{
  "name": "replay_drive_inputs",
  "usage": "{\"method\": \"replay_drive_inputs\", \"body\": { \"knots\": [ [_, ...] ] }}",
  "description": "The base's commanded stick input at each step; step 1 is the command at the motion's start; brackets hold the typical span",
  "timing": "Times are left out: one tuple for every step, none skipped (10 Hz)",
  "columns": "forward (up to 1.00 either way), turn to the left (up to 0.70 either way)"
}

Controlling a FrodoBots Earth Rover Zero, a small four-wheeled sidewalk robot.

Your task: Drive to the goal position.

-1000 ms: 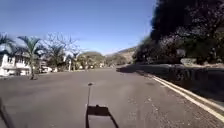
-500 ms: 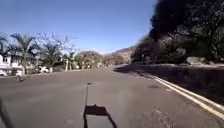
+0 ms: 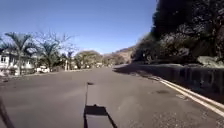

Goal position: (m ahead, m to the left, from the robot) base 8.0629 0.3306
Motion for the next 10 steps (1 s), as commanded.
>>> {"method": "replay_drive_inputs", "body": {
  "knots": [
    [1.00, -0.27],
    [1.00, -0.27],
    [1.00, -0.27],
    [1.00, -0.27],
    [1.00, 0.00],
    [1.00, 0.00],
    [1.00, 0.00],
    [1.00, 0.00],
    [1.00, 0.00],
    [1.00, 0.00]
  ]
}}
